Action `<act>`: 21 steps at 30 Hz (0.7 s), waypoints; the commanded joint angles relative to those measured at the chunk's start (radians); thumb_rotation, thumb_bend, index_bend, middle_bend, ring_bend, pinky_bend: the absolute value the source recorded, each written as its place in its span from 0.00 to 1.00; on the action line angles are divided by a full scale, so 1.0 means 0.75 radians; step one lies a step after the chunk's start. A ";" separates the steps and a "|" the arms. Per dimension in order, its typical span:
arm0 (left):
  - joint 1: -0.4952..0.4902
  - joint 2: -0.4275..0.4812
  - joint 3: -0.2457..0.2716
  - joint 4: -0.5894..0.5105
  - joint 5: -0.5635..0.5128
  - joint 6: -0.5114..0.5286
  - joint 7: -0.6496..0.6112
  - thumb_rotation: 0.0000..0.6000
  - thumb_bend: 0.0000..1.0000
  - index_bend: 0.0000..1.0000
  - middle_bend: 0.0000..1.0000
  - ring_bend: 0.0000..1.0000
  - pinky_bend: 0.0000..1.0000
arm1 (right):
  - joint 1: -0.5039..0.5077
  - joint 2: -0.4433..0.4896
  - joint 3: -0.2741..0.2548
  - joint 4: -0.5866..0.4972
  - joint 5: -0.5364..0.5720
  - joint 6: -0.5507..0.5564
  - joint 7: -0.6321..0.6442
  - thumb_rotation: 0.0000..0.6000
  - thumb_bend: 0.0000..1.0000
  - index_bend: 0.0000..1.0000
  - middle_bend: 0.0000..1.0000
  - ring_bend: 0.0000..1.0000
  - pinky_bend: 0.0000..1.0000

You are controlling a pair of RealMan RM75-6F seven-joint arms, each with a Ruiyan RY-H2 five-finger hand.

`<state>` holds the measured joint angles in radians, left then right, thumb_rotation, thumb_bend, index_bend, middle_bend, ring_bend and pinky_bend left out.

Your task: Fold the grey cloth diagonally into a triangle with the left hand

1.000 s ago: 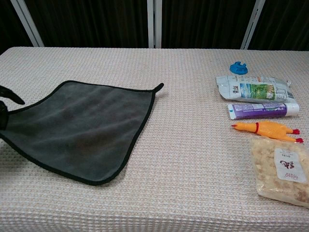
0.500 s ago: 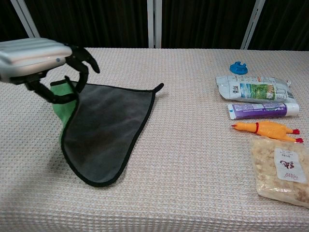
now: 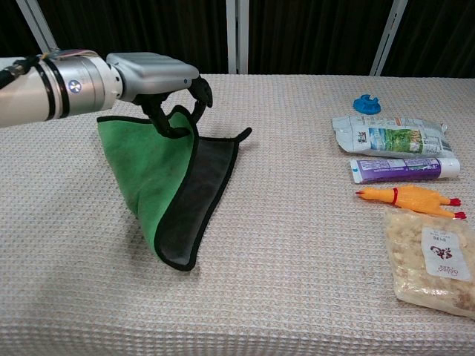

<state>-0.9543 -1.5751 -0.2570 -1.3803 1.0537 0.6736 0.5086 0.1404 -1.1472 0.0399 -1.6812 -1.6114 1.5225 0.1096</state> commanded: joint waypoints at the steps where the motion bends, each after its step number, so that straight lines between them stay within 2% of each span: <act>1: -0.080 -0.070 0.016 0.077 -0.105 -0.027 0.084 1.00 0.62 0.65 0.21 0.12 0.11 | 0.005 0.000 0.003 -0.005 0.002 -0.009 -0.005 1.00 0.30 0.14 0.14 0.00 0.04; 15: -0.268 -0.241 0.073 0.275 -0.362 -0.061 0.184 1.00 0.62 0.65 0.21 0.12 0.11 | 0.005 0.009 0.013 -0.020 0.023 -0.027 -0.021 1.00 0.30 0.14 0.14 0.00 0.04; 19: -0.288 -0.246 0.110 0.290 -0.418 -0.068 0.206 1.00 0.62 0.57 0.20 0.11 0.11 | 0.001 0.010 0.013 -0.020 0.025 -0.027 -0.019 1.00 0.30 0.14 0.14 0.00 0.04; 21: -0.291 -0.233 0.131 0.270 -0.438 -0.051 0.220 1.00 0.59 0.46 0.18 0.11 0.11 | 0.002 0.010 0.015 -0.020 0.024 -0.027 -0.018 1.00 0.30 0.14 0.14 0.00 0.04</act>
<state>-1.1684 -1.7545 -0.1666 -1.1701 0.7342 0.6293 0.6668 0.1418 -1.1399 0.0508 -1.6959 -1.5933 1.5021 0.0963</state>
